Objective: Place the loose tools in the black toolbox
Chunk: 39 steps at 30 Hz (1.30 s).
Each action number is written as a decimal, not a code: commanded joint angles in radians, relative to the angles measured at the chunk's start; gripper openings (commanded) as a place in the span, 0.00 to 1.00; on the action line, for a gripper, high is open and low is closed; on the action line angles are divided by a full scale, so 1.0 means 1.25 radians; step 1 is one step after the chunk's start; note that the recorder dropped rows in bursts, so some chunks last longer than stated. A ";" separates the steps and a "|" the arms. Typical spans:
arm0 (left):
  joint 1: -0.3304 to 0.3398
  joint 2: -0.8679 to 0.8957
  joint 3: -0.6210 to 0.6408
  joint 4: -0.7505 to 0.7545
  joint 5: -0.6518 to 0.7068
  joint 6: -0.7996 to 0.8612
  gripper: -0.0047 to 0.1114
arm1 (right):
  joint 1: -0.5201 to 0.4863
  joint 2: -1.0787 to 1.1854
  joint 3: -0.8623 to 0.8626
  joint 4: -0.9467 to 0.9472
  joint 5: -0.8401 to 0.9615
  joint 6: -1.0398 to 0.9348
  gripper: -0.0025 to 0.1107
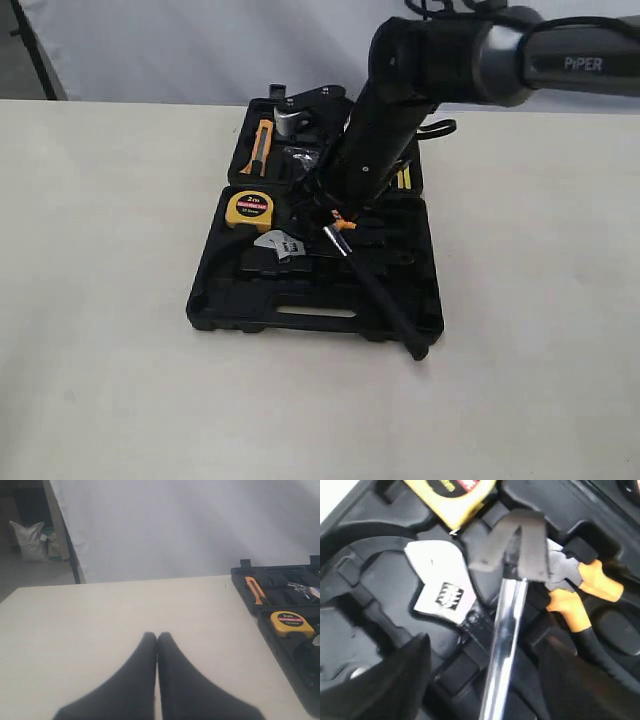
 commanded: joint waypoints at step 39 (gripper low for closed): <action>0.003 -0.006 0.007 -0.011 -0.014 -0.008 0.05 | -0.125 0.107 -0.142 0.201 0.295 -0.131 0.44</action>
